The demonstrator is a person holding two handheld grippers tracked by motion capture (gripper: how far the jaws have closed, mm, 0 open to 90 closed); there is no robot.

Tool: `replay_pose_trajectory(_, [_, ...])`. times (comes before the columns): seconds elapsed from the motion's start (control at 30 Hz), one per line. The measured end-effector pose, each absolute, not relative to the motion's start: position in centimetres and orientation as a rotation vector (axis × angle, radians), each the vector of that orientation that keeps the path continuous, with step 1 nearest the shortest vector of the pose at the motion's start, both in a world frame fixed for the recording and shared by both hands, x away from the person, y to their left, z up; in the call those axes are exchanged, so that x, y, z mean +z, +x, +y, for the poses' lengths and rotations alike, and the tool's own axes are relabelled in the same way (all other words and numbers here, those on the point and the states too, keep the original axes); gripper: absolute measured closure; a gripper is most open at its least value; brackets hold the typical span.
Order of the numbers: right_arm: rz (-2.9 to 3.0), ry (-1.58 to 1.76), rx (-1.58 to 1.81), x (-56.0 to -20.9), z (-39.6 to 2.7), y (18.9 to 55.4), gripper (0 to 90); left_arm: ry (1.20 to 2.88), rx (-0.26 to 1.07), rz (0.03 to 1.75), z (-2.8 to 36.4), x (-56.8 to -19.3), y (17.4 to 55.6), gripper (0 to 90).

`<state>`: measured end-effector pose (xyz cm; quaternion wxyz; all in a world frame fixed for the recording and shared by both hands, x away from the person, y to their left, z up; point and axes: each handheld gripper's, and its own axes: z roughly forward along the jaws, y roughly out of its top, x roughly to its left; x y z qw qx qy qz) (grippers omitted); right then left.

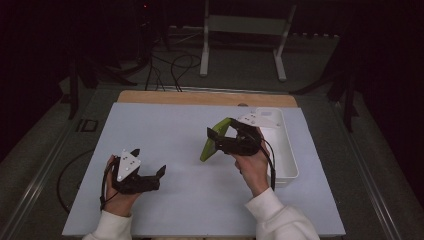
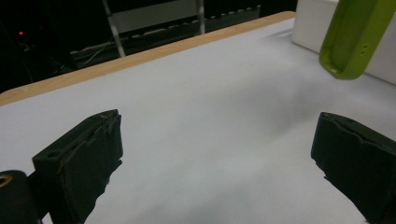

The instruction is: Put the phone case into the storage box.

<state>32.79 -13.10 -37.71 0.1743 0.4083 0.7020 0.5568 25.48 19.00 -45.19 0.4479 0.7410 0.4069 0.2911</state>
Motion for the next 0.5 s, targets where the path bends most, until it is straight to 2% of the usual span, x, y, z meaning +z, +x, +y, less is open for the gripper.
replay_pose_trajectory(0.5, [1.979, 1.175, 1.56, -37.9, -13.5, 33.3, 16.5, 1.803, 0.728, 1.045, 21.3, -45.5, 25.2, 2.5])
